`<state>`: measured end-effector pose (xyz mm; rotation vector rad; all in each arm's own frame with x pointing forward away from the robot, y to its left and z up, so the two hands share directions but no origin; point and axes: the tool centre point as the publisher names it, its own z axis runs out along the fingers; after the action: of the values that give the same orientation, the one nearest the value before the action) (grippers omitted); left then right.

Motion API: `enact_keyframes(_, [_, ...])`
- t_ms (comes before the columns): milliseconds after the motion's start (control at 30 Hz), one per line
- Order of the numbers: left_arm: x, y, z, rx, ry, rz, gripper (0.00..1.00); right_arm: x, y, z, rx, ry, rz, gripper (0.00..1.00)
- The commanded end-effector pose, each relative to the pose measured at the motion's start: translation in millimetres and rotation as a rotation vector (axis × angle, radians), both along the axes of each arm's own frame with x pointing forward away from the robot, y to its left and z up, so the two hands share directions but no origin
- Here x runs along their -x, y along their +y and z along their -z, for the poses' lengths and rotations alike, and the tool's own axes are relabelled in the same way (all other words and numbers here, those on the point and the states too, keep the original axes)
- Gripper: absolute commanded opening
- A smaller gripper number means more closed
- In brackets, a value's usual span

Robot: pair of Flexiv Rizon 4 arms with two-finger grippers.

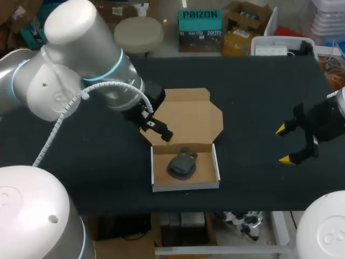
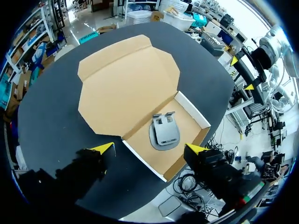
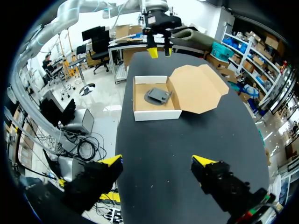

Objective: Assemble the packaging by folding the flat box into shape, placing the metal phone stand inside, and closing the box properly

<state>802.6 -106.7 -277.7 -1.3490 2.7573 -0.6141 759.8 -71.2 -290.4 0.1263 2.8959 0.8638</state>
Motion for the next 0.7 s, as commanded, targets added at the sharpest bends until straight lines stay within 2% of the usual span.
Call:
enact_keyframes(33, [4.7, 10, -1.7, 0.040, -0.007, 0.008, 1.00, -0.2, -1, -1, -0.003, 0.002, -0.002, 1.00])
enact_keyframes(400, [4.7, 10, -1.7, 0.040, -0.007, 0.008, 1.00, -0.2, -1, -1, -0.003, 0.002, -0.002, 1.00])
enact_keyframes(467, [-4.8, 8, 2.7, 0.015, -0.017, 0.012, 1.00, -0.2, -1, -1, -0.003, 0.002, -0.002, 1.00])
enact_keyframes(500, [-7.8, 8, 4.7, 0.026, 0.007, 0.041, 1.00, -0.2, -1, -1, -0.003, 0.002, -0.002, 1.00])
enact_keyframes(567, [-12.0, 8, 6.4, 0.025, -0.009, 0.054, 1.00, -0.2, -1, -1, -0.003, 0.002, -0.002, 1.00])
enact_keyframes(700, [-22.0, 16, 7.7, 0.088, -0.007, 0.086, 1.00, -0.2, -1, -1, -0.003, 0.002, -0.002, 1.00])
